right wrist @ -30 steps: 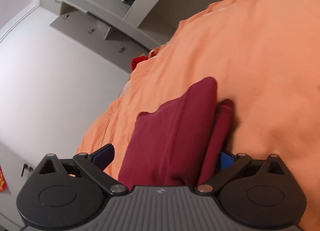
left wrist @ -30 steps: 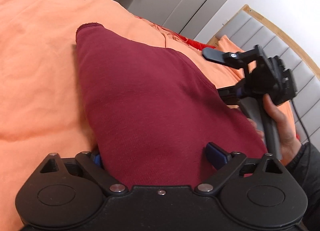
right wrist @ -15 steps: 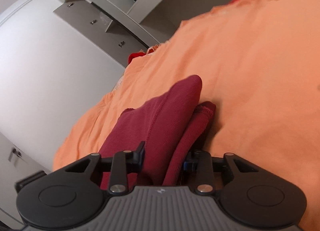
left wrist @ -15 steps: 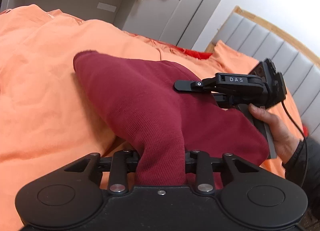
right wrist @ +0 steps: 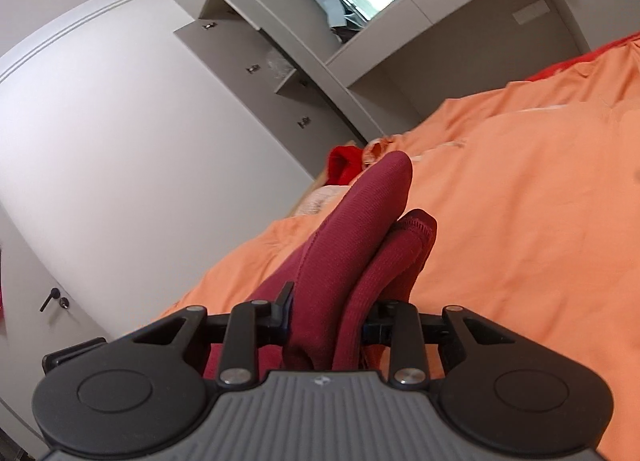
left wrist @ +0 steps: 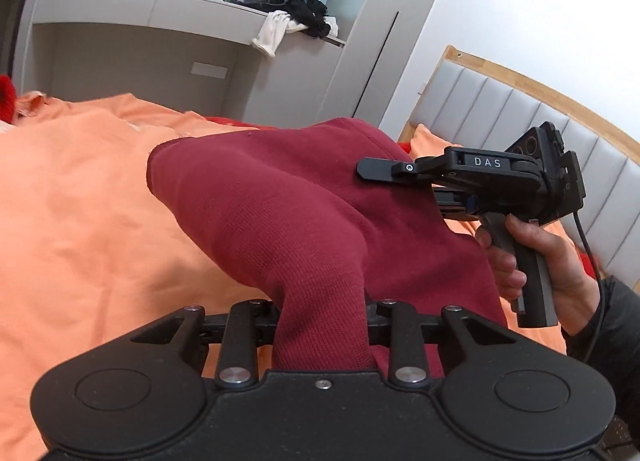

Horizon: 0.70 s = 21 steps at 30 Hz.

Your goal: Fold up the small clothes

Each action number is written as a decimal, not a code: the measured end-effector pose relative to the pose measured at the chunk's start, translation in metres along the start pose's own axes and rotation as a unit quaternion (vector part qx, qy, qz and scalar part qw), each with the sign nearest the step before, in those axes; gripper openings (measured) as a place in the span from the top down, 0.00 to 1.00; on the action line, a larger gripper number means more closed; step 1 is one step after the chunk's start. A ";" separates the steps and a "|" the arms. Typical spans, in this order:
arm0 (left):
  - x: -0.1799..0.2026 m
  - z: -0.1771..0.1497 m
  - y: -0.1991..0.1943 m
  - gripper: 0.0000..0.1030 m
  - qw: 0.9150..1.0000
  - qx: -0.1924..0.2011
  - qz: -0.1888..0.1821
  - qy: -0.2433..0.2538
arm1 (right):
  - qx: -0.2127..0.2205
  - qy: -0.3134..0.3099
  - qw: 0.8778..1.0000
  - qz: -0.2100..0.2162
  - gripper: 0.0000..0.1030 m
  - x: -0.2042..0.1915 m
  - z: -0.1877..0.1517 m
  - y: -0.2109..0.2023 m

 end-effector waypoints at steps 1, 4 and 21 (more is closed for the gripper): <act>-0.001 -0.004 -0.012 0.69 1.000 -0.004 0.002 -0.004 | -0.002 -0.002 1.000 0.001 0.69 -0.012 -0.006 0.003; -0.010 -0.022 -0.040 0.69 0.999 -0.005 0.010 -0.034 | -0.019 0.008 1.000 0.003 0.69 -0.034 -0.029 0.018; -0.075 -0.131 -0.040 0.37 0.988 -0.128 0.044 -0.071 | -0.057 0.073 0.990 -0.106 0.48 0.020 -0.145 0.072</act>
Point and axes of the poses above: each gripper's, at about its wrist camera, not at the fingertips, and y roughly the way its jaws point, x to its right, z to its top, the point moved 10 cm from there along y, roughly the way its jaws point, and after that the axes turned 7 degrees about -z, right-handed, at the moved point
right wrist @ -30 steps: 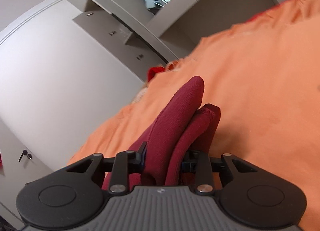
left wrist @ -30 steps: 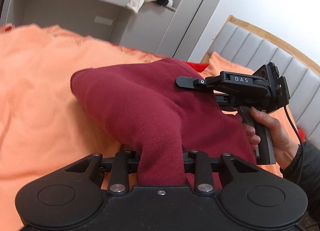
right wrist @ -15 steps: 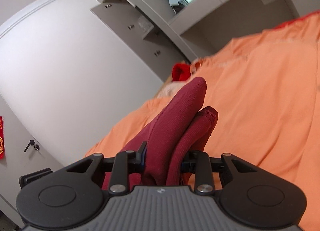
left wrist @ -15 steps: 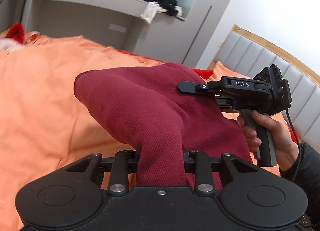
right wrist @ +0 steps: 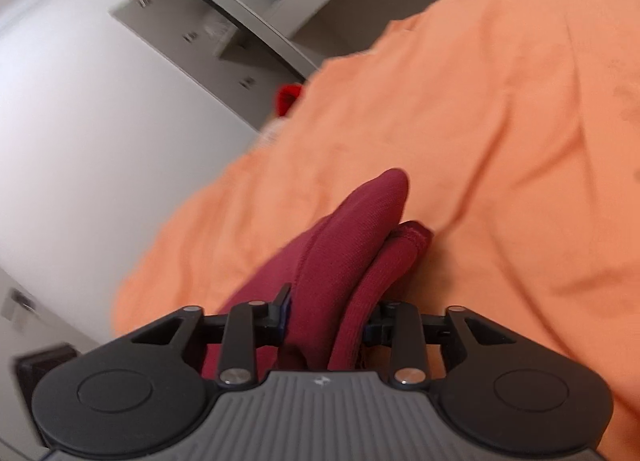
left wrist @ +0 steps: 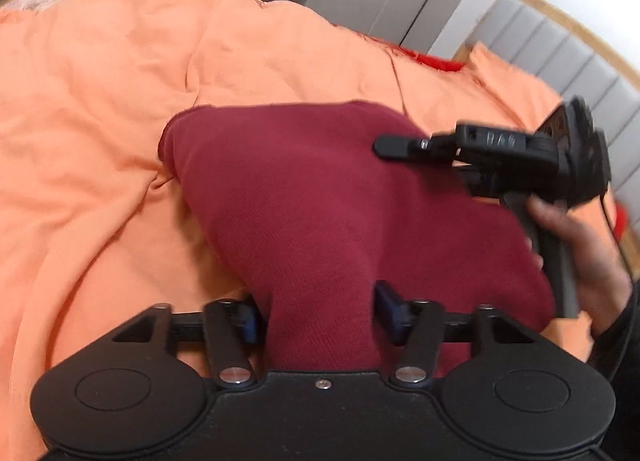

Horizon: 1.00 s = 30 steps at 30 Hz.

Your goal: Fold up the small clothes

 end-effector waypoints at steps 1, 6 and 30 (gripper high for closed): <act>-0.001 -0.001 -0.003 0.34 1.000 0.001 0.003 0.003 | 0.001 0.008 1.000 -0.003 0.41 0.002 -0.003 -0.002; 0.000 -0.005 -0.042 0.20 0.998 0.030 0.058 0.011 | 0.034 0.038 0.999 -0.020 0.25 0.005 -0.007 -0.053; 0.004 -0.004 -0.115 0.09 0.961 0.176 0.213 0.006 | 0.036 -0.085 0.995 -0.033 0.75 -0.074 -0.121 -0.112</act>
Point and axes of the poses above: each gripper's, at about its wrist camera, not at the fingertips, and y roughly the way its jaws point, x to its right, z to its top, the point moved 10 cm from there along y, roughly the way its jaws point, and after that the axes turned 7 degrees about -z, right-handed, at the moved point
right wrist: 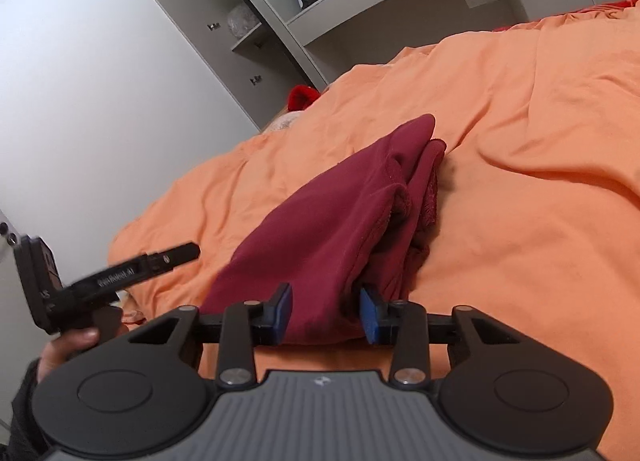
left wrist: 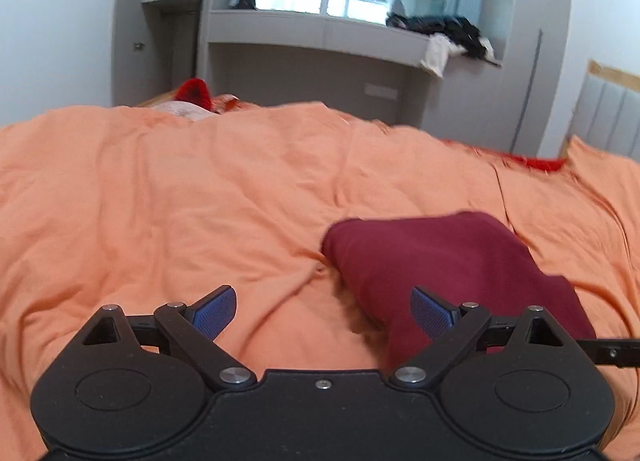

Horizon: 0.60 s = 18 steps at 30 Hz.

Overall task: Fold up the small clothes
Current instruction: 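Lower the sweater end with the left gripper and open it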

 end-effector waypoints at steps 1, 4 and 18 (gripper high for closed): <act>0.003 -0.003 0.004 0.10 1.000 -0.009 0.001 0.005 | -0.003 0.001 1.000 0.005 0.87 0.000 0.002 -0.002; 0.010 -0.008 0.010 0.11 1.000 -0.016 -0.021 -0.002 | 0.007 0.040 0.998 0.052 0.90 0.002 0.020 -0.015; 0.010 -0.061 0.032 0.10 0.993 -0.101 -0.009 0.060 | -0.051 0.076 0.996 -0.007 0.90 0.049 -0.011 0.004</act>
Point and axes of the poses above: each gripper's, at about its wrist camera, not at the fingertips, and y roughly the way its jaws point, x to its right, z to its top, the point moved 10 cm from there along y, roughly the way its jaws point, and after that the axes turned 7 degrees about -z, right-handed, at the moved point
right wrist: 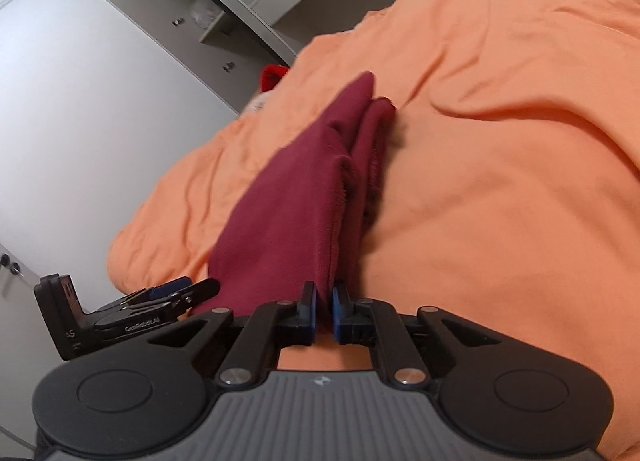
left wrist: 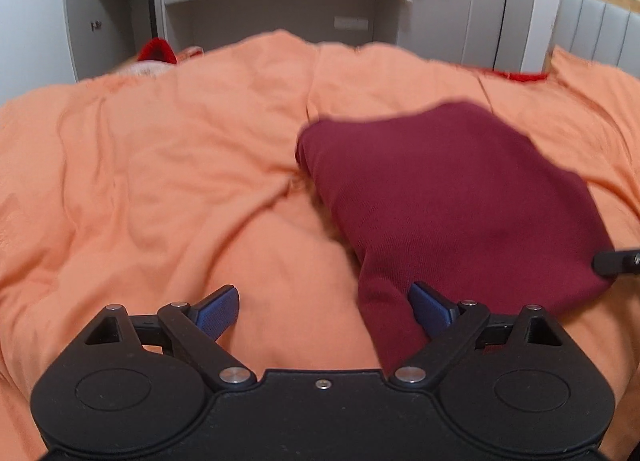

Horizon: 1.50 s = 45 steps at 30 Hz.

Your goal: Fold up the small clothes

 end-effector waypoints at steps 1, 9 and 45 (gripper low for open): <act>0.001 0.000 -0.002 0.10 1.000 0.003 0.003 0.008 | -0.002 -0.002 1.000 -0.008 0.78 0.000 -0.001 -0.001; -0.027 0.041 -0.063 0.01 0.991 0.128 0.006 -0.039 | 0.079 -0.040 0.994 -0.056 0.36 -0.009 0.042 -0.055; -0.040 0.060 -0.068 0.01 0.982 0.144 -0.028 -0.121 | 0.053 -0.069 0.995 0.049 0.17 -0.066 0.166 0.058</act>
Point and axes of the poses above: each gripper's, at about its wrist camera, not at the fingertips, and y roughly the way its jaws point, x to its right, z to its top, the point moved 10 cm from there along y, roughly the way its jaws point, and after that the axes turned 7 degrees about -z, right-handed, at the moved point
